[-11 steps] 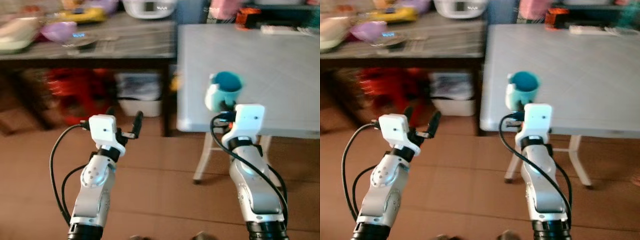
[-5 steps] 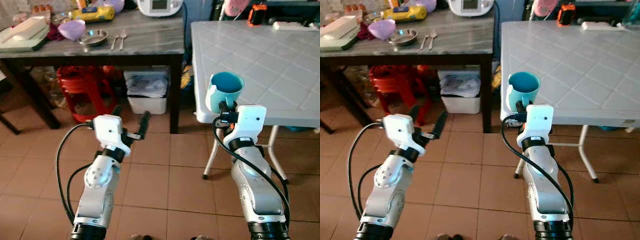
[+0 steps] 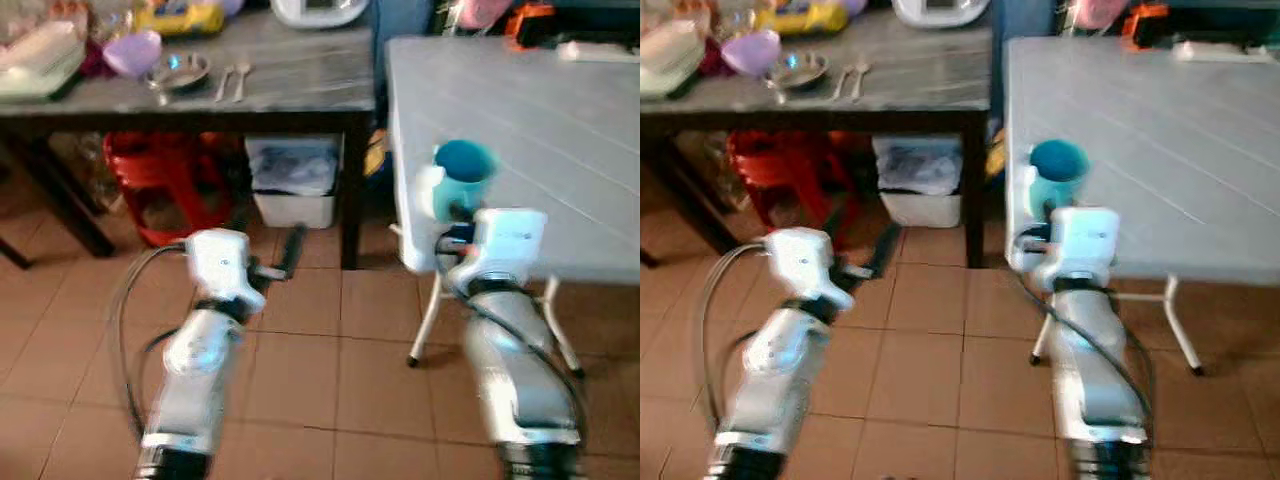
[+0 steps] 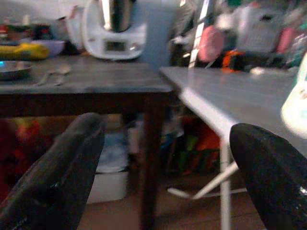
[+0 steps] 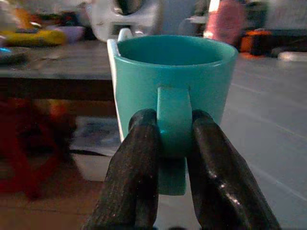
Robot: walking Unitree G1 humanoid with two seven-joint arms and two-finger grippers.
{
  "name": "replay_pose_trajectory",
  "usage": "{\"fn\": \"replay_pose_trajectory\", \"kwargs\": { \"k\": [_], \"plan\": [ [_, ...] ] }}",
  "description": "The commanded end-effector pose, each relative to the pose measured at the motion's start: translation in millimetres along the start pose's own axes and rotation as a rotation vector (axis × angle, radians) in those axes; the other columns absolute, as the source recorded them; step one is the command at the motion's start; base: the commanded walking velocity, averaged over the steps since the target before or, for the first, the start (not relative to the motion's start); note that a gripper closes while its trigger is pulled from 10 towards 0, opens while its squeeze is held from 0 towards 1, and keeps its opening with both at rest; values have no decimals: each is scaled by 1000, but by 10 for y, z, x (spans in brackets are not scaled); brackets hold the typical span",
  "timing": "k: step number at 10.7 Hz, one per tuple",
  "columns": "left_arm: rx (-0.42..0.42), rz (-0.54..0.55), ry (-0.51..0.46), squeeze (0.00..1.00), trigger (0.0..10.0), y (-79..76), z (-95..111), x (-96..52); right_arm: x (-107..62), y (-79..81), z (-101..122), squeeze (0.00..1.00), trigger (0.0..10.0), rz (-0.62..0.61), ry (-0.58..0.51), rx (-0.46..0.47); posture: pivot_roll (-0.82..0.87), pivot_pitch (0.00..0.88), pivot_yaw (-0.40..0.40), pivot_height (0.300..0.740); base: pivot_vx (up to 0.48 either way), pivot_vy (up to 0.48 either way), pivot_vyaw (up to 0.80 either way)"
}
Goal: Setting the table
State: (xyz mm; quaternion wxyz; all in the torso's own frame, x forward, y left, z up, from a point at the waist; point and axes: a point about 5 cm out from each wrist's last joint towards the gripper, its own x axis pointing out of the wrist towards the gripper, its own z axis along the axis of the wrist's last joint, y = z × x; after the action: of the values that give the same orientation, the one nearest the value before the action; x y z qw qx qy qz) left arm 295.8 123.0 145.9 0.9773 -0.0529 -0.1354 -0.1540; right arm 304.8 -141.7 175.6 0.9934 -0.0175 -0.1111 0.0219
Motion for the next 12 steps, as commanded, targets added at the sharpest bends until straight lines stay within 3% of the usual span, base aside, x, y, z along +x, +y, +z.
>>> {"fn": "replay_pose_trajectory", "kwargs": {
  "k": [1, 3, 4, 7, 12],
  "plan": [
    [-8, -28, -3, 0, 10000, -63, -7, 5, -9, -80, 23, 0, 10000, -22, -14, -19, -94, 126, 78, 740, 375, 0, 0],
    [-10, -24, 14, 0, 10000, -54, -28, -2, -15, -84, 10, 0, 10000, -23, -11, -21, -95, 124, 76, 740, 349, 0, 0],
    [-13, 16, 39, 0, 10000, 0, -66, -20, -12, -86, 9, 0, 10000, -22, -10, -22, -96, 123, 75, 740, 0, 0, 0],
    [-15, -5, 47, 0, 10000, -4, -83, -35, -7, -88, 13, 0, 10000, -22, -15, -11, -93, 120, 74, 740, 0, 0, 0],
    [-5, -21, 34, 0, 10000, -28, -75, -31, 4, -77, 7, 0, 10000, -18, -11, 5, -89, 118, 72, 740, 0, 447, 0]
  ]
}}
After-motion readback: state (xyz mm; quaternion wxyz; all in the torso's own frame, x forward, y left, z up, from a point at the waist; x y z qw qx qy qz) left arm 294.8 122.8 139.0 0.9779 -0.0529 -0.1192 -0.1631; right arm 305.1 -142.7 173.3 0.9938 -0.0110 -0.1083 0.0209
